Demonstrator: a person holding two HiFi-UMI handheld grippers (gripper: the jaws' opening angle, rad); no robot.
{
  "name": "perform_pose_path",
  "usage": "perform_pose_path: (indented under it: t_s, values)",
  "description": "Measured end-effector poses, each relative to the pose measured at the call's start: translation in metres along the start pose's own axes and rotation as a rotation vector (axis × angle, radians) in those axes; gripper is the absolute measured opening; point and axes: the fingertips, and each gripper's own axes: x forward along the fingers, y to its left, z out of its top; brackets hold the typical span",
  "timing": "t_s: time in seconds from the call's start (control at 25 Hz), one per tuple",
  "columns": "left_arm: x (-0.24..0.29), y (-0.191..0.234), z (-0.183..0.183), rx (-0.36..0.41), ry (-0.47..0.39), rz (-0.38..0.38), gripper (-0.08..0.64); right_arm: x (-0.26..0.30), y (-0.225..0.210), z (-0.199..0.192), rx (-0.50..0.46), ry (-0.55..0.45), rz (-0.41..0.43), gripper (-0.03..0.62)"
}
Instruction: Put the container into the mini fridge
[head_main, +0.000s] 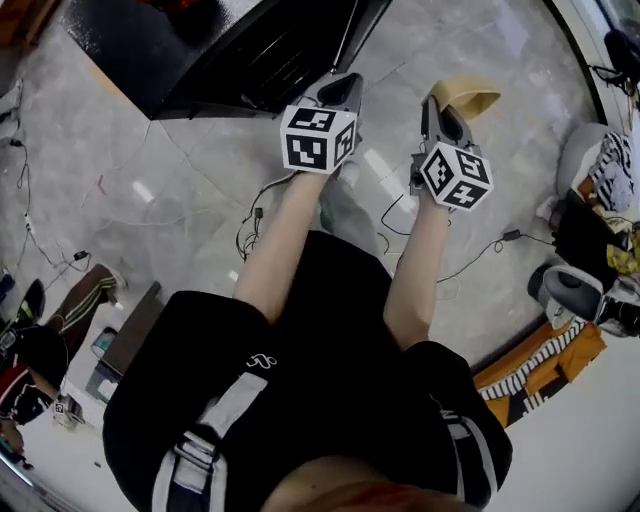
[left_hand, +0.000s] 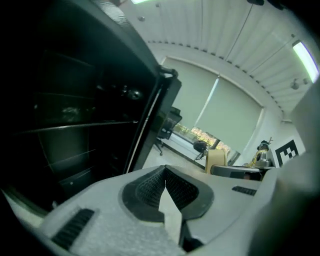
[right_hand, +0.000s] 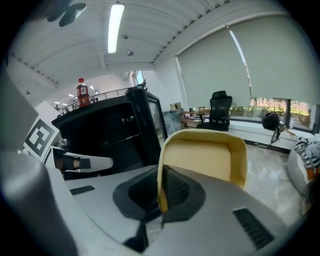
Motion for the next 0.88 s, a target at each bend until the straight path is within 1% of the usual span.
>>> perform_pose_path:
  t_s: [0.08, 0.2, 0.36, 0.44, 0.56, 0.64, 0.76, 0.88]
  values:
    - [-0.010, 0.032, -0.017, -0.039, 0.013, 0.062, 0.006, 0.024, 0.022, -0.022, -0.006, 0.050, 0.056, 0.014]
    - [-0.027, 0.069, -0.042, -0.099, 0.019, 0.145, 0.006, 0.051, 0.054, -0.052, -0.032, 0.118, 0.143, 0.014]
    - [-0.051, 0.114, -0.070, -0.183, 0.016, 0.234, 0.006, 0.085, 0.100, -0.091, -0.101, 0.216, 0.253, 0.014]
    - [-0.061, 0.132, -0.079, -0.218, 0.009, 0.267, 0.006, 0.103, 0.123, -0.107, -0.157, 0.266, 0.307, 0.014]
    - [-0.079, 0.150, -0.090, -0.259, -0.006, 0.305, 0.006, 0.123, 0.155, -0.130, -0.271, 0.338, 0.385, 0.014]
    - [-0.091, 0.158, -0.096, -0.280, -0.019, 0.326, 0.006, 0.133, 0.178, -0.137, -0.365, 0.369, 0.442, 0.014]
    - [-0.106, 0.170, -0.101, -0.310, -0.041, 0.353, 0.006, 0.152, 0.214, -0.143, -0.528, 0.399, 0.542, 0.014]
    - [-0.120, 0.178, -0.106, -0.329, -0.054, 0.375, 0.006, 0.173, 0.239, -0.162, -0.700, 0.452, 0.626, 0.014]
